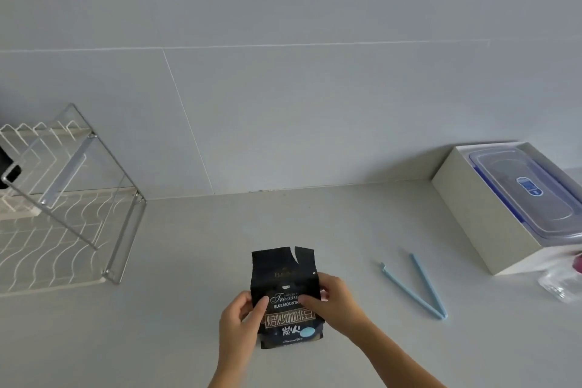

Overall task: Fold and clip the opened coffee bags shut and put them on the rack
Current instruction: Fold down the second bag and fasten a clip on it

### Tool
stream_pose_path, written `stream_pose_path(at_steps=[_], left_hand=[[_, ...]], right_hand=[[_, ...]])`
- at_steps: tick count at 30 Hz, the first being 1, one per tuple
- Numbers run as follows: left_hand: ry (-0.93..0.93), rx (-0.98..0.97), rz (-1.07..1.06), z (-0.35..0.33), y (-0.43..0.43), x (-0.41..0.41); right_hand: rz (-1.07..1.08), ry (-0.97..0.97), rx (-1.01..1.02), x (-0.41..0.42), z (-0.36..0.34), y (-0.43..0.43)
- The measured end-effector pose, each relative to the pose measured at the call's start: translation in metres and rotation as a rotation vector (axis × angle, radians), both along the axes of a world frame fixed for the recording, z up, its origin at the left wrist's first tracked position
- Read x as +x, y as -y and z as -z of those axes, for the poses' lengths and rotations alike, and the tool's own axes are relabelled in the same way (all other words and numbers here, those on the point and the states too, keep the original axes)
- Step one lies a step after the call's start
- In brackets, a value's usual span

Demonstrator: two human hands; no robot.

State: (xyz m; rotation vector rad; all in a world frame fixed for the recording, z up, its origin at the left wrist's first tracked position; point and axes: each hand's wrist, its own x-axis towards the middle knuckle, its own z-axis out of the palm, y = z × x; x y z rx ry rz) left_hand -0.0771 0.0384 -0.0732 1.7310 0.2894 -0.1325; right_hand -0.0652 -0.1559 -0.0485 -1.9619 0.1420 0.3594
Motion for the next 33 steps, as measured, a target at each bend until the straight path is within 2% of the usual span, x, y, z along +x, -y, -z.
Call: stream_pose_path(at_steps=[3,9,15,20,26,33], left_hand=[[0.039,-0.016,0.046,-0.011,0.001,-0.002],[0.182,0.097,0.154,-0.025,-0.001,-0.005],[0.135,0.096,0.204,-0.023,0.001,-0.011],[0.103,0.140,0.227,-0.020,0.001,-0.019],[0.203,0.338,0.203,-0.022,-0.002,-0.026],[0.196,0.314,0.257,-0.027,0.004,-0.031]], right_hand=[[0.073,0.059,0.057,-0.006,0.000,0.002],[0.059,0.190,-0.153,-0.020,0.003,0.000],[-0.051,0.112,-0.236,-0.025,0.003,0.009],[-0.061,0.209,-0.286,-0.032,0.004,0.005],[-0.060,0.234,-0.344,-0.038,0.009,0.007],[-0.043,0.254,-0.333,-0.045,0.007,0.012]])
